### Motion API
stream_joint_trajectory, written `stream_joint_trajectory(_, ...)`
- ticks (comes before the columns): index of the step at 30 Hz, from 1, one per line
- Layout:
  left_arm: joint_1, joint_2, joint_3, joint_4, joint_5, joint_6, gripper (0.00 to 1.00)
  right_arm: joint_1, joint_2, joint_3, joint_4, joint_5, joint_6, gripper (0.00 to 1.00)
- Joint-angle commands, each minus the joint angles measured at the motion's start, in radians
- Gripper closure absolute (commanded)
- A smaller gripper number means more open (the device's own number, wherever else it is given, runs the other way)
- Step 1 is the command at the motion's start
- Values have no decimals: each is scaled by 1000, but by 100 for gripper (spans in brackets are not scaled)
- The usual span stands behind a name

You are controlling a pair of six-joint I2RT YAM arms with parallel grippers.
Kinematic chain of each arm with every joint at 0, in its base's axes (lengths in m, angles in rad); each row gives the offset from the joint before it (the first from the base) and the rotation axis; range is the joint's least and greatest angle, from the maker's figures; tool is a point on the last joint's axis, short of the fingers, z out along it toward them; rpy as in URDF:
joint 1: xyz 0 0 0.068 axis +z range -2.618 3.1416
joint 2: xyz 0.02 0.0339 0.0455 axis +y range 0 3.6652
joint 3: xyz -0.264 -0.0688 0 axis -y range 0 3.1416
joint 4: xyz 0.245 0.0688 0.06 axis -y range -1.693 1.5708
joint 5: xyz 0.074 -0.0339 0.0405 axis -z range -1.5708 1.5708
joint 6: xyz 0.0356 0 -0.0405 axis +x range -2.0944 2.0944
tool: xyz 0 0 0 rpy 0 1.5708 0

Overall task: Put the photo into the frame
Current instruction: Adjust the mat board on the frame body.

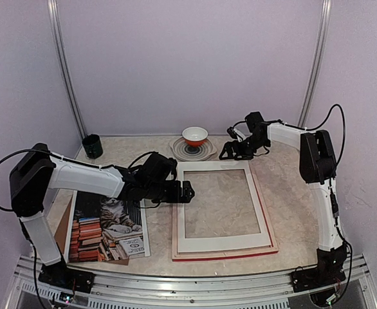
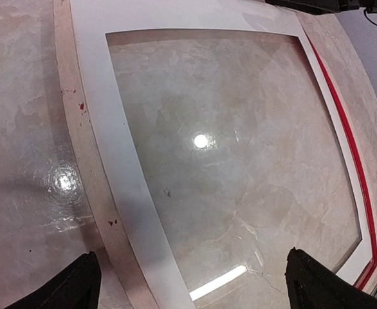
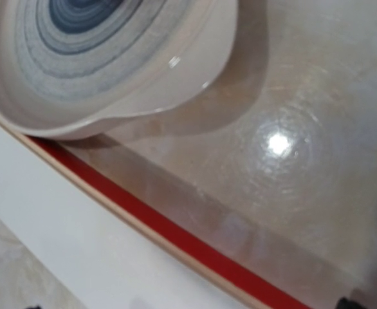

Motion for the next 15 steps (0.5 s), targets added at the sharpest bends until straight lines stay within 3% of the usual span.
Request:
stream_joint_trajectory(1, -7, 21, -6, 29, 11, -8, 1, 15, 2, -41, -27, -23, -10, 1)
stream_joint_trajectory(15, -13, 56, -10, 67, 23, -33, 1, 20, -106, -150, 34, -23, 6, 1)
